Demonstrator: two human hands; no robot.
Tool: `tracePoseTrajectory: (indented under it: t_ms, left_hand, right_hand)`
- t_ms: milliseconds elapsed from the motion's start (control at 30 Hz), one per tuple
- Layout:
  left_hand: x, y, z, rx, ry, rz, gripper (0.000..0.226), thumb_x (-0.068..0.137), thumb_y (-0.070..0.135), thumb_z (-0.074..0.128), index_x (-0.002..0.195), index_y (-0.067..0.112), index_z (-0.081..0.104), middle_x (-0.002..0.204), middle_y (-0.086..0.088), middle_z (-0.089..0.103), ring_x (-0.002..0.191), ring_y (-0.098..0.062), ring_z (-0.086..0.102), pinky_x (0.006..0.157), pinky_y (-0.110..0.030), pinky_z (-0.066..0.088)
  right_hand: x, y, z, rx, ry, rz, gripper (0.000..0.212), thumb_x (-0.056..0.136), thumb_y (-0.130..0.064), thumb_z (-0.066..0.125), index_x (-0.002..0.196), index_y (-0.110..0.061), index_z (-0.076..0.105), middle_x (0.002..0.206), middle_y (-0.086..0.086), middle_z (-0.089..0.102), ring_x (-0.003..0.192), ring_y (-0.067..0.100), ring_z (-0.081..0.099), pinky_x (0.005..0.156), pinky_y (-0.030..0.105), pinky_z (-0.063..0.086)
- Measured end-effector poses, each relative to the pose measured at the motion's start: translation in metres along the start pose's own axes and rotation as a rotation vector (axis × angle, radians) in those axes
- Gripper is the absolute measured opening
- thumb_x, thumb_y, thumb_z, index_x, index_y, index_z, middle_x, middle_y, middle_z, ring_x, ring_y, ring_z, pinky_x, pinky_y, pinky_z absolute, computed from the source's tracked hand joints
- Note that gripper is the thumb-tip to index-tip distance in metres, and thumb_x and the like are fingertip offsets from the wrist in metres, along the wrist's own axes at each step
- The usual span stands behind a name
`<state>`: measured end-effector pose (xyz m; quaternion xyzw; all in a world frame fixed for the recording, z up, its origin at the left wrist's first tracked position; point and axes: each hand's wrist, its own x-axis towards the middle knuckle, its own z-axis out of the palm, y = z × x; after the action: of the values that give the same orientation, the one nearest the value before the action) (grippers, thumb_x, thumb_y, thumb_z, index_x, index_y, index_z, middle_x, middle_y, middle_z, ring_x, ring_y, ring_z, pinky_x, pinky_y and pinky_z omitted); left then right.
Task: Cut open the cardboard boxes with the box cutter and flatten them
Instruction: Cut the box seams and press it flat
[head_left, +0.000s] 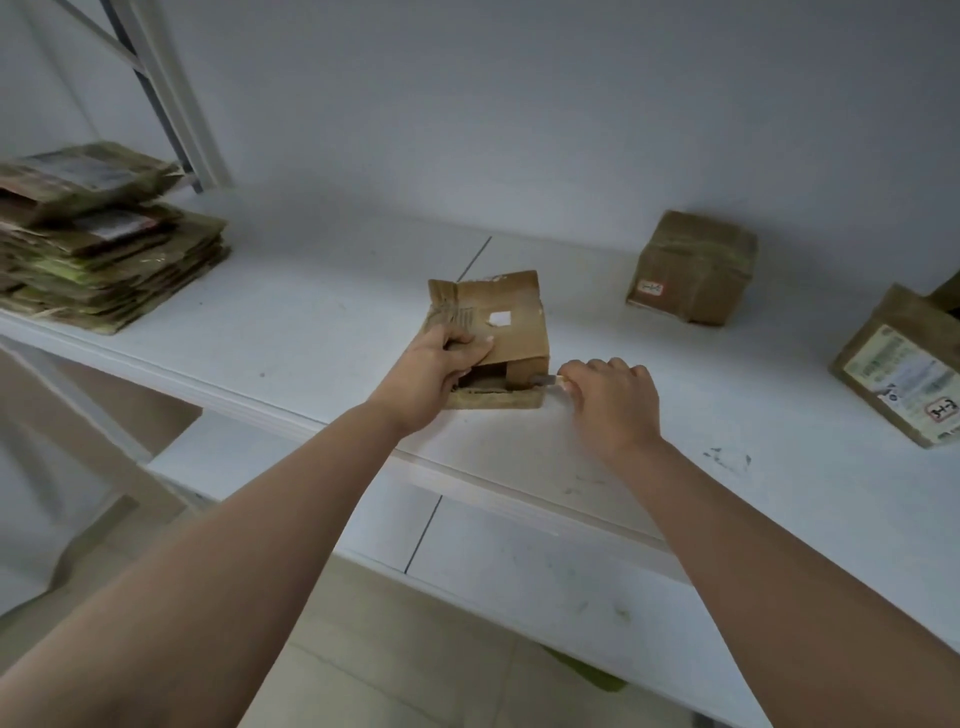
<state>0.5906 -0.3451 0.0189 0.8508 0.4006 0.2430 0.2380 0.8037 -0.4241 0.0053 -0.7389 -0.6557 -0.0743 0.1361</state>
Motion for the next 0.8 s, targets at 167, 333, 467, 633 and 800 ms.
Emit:
tracePoseTrajectory:
  t_ms: [167,333,467,633,800]
  left_hand:
    - [-0.003,-0.011,0.003,0.106,0.057,0.147,0.043,0.095,0.000,0.047,0.135,0.015,0.054,0.126,-0.009,0.046,0.109,-0.018,0.044,0.092,-0.002,0.026]
    - [-0.003,-0.014,0.004,0.152,0.050,0.126,0.045,0.095,-0.001,0.047,0.136,0.018,0.053,0.129,-0.011,0.046,0.115,-0.023,0.046,0.096,-0.010,0.027]
    - [-0.002,-0.015,0.004,0.147,0.048,0.124,0.045,0.096,0.001,0.048,0.136,0.019,0.052,0.128,-0.011,0.046,0.115,-0.024,0.046,0.096,-0.012,0.028]
    - [0.002,-0.014,-0.002,0.111,-0.033,0.086,0.043,0.098,0.007,0.047,0.138,0.024,0.050,0.126,-0.006,0.044,0.111,-0.017,0.044,0.097,-0.014,0.031]
    - [0.006,-0.015,-0.011,0.063,-0.147,0.055,0.043,0.099,0.010,0.046,0.139,0.025,0.049,0.126,-0.002,0.041,0.101,-0.009,0.043,0.097,-0.014,0.034]
  right_hand:
    - [-0.006,0.009,0.009,0.064,-0.035,0.021,0.025,0.097,-0.012,0.040,0.105,-0.022,0.061,0.093,0.002,0.065,0.089,0.025,0.052,0.070,0.032,0.027]
    - [-0.019,0.013,0.017,0.132,-0.067,0.067,0.024,0.098,-0.013,0.039,0.107,-0.021,0.059,0.095,0.003,0.066,0.087,0.025,0.054,0.072,0.033,0.031]
    - [-0.026,0.022,0.014,0.017,-0.102,0.096,0.021,0.098,-0.017,0.038,0.107,-0.025,0.055,0.098,0.000,0.065,0.089,0.022,0.053,0.071,0.031,0.027]
    - [-0.040,0.018,0.009,0.145,-0.026,0.082,0.023,0.089,-0.041,0.056,0.095,-0.019,0.054,0.090,-0.004,0.060,0.080,0.021,0.058,0.069,0.031,0.043]
    - [-0.028,-0.027,0.001,0.240,-0.032,-0.186,0.037,0.086,-0.024,0.059,0.123,-0.026,0.057,0.125,-0.008,0.055,0.087,0.022,0.062,0.064,0.026,0.042]
